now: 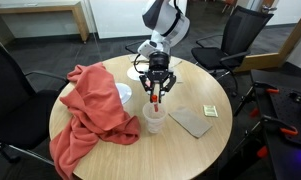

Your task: Pick up the pen from table and put it in the plastic colourless cup.

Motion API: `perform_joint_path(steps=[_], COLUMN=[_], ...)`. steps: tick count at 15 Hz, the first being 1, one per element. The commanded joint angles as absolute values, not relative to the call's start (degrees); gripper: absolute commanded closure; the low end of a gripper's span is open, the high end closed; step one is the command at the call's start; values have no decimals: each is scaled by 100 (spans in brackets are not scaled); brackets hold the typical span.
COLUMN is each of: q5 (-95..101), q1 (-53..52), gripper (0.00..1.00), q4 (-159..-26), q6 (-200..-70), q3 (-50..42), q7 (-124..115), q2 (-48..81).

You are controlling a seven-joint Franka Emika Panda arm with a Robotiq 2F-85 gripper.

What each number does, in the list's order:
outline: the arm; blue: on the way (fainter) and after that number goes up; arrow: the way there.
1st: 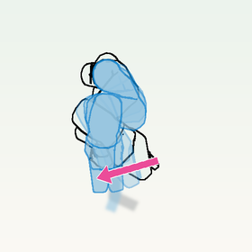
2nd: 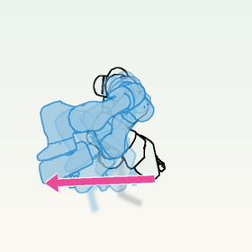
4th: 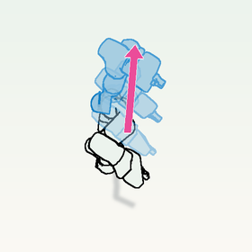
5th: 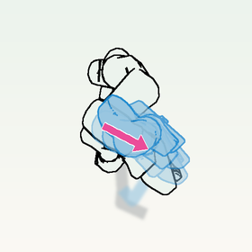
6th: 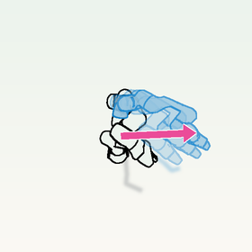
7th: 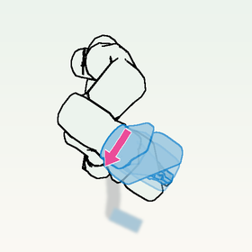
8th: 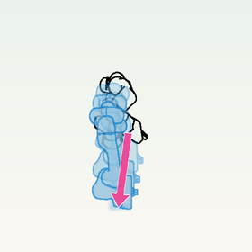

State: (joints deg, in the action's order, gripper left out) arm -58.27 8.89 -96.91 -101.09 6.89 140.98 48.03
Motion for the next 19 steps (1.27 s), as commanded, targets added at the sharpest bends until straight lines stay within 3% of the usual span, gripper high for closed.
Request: perform_joint_path(steps=[1, 6, 19], q5=[-6017, -6009, -5947], q1=[747, 706, 720], gripper=[40, 2, 0], q4=[-9572, -9534, -9587], q6=[-10214, -10195, -10083], q3=[561, 528, 535], q7=[13872, 13737, 13902], q2=[4824, 4823, 4845])
